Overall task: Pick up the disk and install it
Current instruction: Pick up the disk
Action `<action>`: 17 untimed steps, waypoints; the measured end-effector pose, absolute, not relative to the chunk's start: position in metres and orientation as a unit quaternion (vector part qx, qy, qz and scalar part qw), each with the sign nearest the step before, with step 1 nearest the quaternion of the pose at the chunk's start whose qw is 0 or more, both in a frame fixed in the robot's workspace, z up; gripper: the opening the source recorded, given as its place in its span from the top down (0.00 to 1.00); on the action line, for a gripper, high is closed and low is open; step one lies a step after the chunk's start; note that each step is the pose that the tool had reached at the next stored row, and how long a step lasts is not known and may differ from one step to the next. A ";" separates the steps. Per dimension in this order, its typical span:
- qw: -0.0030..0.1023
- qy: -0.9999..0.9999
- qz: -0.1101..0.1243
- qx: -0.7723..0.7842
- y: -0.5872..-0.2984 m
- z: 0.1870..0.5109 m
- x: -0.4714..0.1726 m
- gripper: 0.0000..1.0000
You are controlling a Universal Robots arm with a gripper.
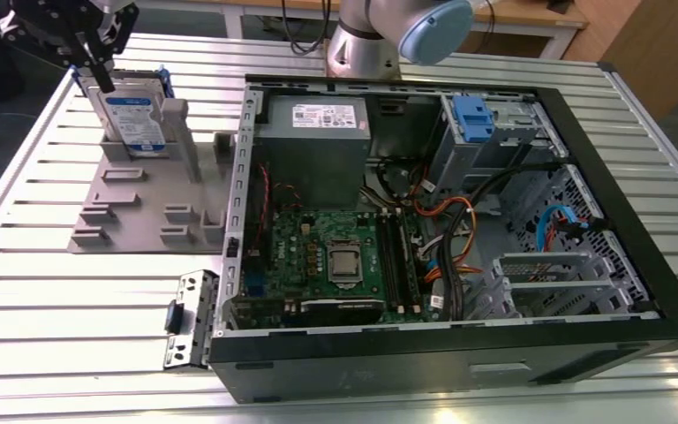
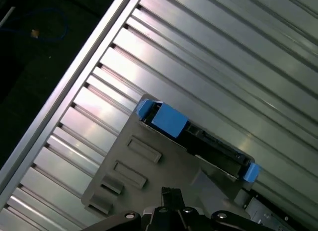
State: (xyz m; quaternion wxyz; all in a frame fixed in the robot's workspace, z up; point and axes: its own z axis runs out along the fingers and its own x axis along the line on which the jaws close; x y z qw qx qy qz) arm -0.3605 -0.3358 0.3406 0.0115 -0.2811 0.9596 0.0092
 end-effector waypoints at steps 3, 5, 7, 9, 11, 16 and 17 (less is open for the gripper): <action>0.011 0.954 0.009 -0.298 -0.336 0.341 -0.361 0.90; 0.011 0.951 0.010 -0.309 -0.336 0.341 -0.361 0.90; 0.011 0.947 0.010 -0.320 -0.336 0.341 -0.361 0.90; 0.011 0.944 0.010 -0.330 -0.336 0.341 -0.361 0.90; 0.011 0.941 0.010 -0.339 -0.336 0.341 -0.361 0.90; 0.011 0.933 0.010 -0.360 -0.336 0.341 -0.361 0.90; 0.011 0.931 0.010 -0.364 -0.336 0.341 -0.361 0.90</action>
